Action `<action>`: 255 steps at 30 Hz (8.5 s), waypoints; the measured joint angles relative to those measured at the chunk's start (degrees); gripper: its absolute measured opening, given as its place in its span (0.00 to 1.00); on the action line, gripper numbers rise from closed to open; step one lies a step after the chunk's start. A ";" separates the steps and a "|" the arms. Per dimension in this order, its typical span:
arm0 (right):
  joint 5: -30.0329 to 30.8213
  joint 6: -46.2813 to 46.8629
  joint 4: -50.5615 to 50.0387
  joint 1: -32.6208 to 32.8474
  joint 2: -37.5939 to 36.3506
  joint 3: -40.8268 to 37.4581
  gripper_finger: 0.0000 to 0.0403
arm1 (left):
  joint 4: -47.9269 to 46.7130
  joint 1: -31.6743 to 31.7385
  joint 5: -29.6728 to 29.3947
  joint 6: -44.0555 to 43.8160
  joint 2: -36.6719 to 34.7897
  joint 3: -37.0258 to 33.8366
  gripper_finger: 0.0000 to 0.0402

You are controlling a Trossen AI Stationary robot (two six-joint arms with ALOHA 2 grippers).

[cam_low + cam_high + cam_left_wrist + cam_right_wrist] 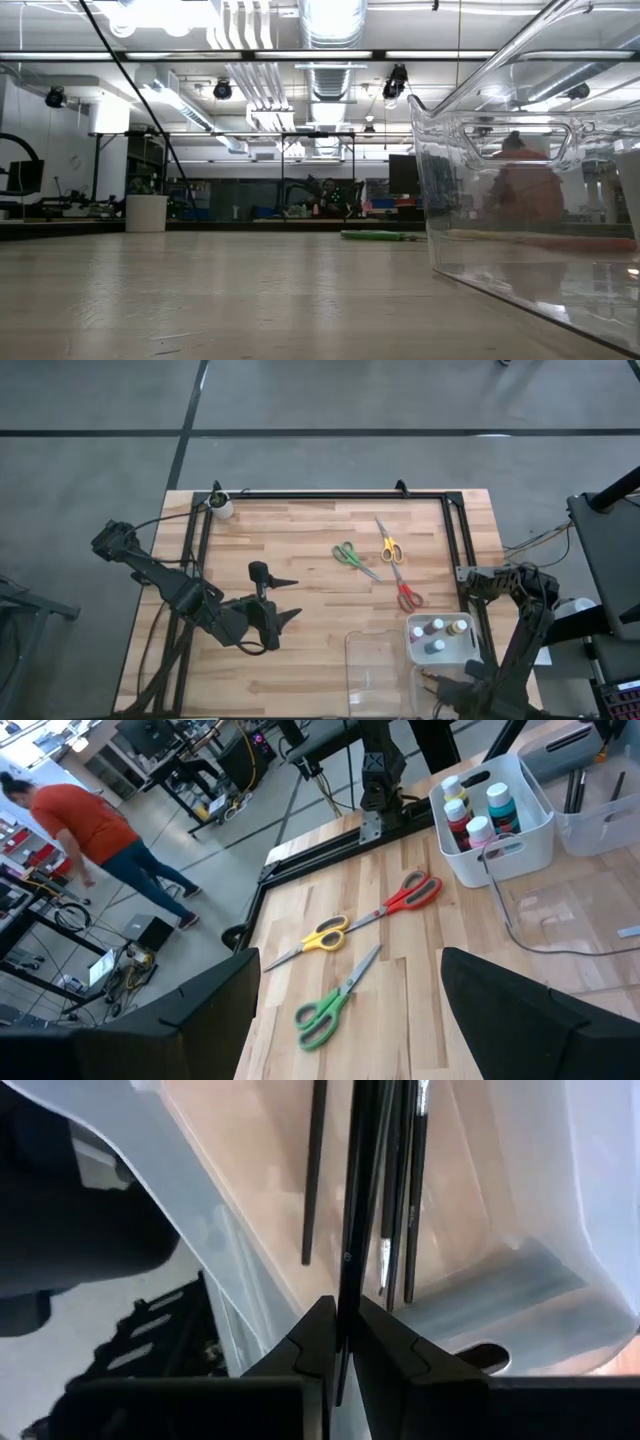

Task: Pick & Place Paint Supplies
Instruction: Put the gold paintbrush into the right transparent bin, then put the red scissors into the left transparent bin

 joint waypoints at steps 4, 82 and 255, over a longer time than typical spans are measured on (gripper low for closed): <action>-0.71 -0.02 -0.17 0.30 1.05 -0.21 0.07 | 0.00 0.00 0.01 0.00 0.00 0.00 0.78; 4.10 7.08 6.77 4.46 0.82 -6.71 0.46 | -0.01 0.01 0.01 -0.02 0.00 0.00 0.78; 49.31 -73.61 57.39 -53.39 -66.56 -48.29 0.46 | -0.02 0.00 0.01 -0.15 0.02 0.02 0.78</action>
